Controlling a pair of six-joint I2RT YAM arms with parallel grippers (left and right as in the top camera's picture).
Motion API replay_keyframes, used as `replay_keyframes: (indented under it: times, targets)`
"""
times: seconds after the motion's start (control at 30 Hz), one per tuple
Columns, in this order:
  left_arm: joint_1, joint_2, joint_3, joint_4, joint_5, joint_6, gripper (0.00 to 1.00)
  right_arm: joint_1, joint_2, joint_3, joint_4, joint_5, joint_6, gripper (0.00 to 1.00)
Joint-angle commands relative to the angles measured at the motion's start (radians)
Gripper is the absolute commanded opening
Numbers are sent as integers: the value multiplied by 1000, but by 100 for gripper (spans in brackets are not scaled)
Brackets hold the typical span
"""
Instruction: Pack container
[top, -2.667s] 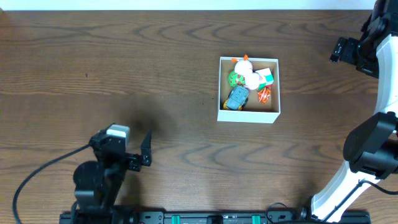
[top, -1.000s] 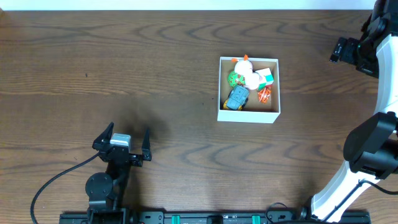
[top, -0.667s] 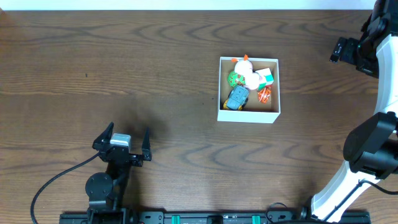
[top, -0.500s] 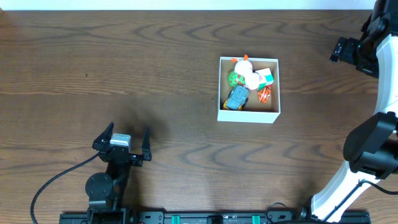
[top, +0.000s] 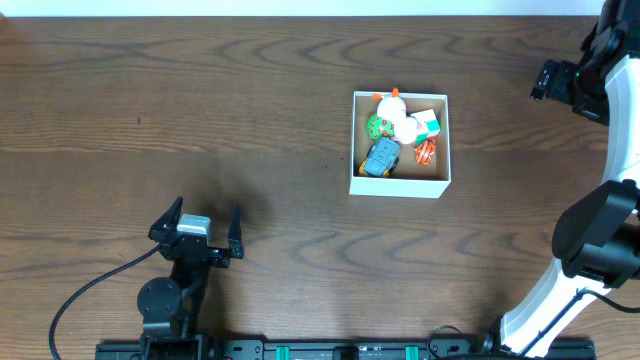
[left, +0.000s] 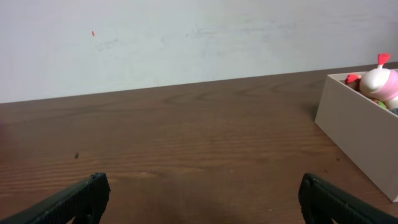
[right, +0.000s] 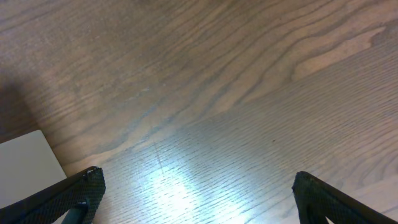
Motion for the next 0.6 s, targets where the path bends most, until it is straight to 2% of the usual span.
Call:
replay_keyframes:
  times: [0.0, 0.2, 0.57]
  targets:
    - [5, 3, -14, -40, 6, 6, 98, 11, -3, -2, -1, 0, 18, 99]
    - [5, 3, -14, -40, 6, 6, 98, 100, -102, -2, -1, 0, 18, 99]
    - [5, 3, -14, -40, 6, 6, 98, 389, -397, -3, -1, 0, 18, 99]
